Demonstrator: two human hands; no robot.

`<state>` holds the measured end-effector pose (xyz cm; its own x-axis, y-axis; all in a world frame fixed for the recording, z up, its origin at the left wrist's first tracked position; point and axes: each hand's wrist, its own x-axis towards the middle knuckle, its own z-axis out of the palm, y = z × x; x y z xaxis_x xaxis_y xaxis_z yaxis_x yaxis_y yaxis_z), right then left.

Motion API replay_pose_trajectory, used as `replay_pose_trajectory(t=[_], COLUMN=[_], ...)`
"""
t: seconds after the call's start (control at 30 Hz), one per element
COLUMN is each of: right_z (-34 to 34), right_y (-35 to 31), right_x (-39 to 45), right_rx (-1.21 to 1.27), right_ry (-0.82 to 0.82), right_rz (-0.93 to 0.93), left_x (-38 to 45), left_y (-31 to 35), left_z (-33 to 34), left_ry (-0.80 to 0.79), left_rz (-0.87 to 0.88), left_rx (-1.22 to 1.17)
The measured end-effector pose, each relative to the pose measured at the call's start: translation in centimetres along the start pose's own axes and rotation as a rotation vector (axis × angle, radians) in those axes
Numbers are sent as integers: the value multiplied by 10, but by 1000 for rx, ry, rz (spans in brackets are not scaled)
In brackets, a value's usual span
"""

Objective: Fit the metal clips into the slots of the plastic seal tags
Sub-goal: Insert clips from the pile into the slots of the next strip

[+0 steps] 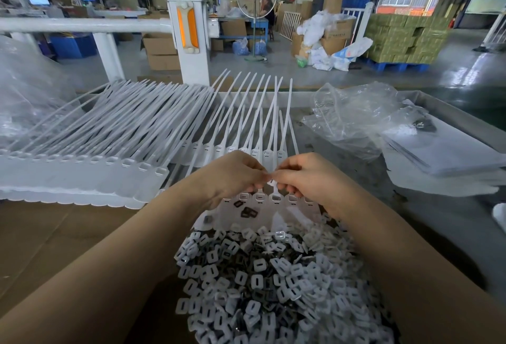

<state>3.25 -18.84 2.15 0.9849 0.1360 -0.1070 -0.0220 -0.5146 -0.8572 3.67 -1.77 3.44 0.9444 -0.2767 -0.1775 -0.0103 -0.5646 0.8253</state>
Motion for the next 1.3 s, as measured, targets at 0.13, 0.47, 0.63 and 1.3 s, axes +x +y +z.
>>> replay_pose_trajectory(t=[0.13,0.47,0.63,1.3], right_z=[1,2,3,3], right_y=[0,0,0,4], right_x=[0,0,1,7], right_rx=[-33,-46,-21,181], right_ry=[41,66,82,141], right_rz=[-8,-10,0,43], left_x=[0,3,2,5], left_y=[0,-2,-4,4], left_z=[-2,3,2,16], left_ry=[-11,46,39,12], left_rz=[-7,22,43,117], left_rx=[-92,-218,-228,342])
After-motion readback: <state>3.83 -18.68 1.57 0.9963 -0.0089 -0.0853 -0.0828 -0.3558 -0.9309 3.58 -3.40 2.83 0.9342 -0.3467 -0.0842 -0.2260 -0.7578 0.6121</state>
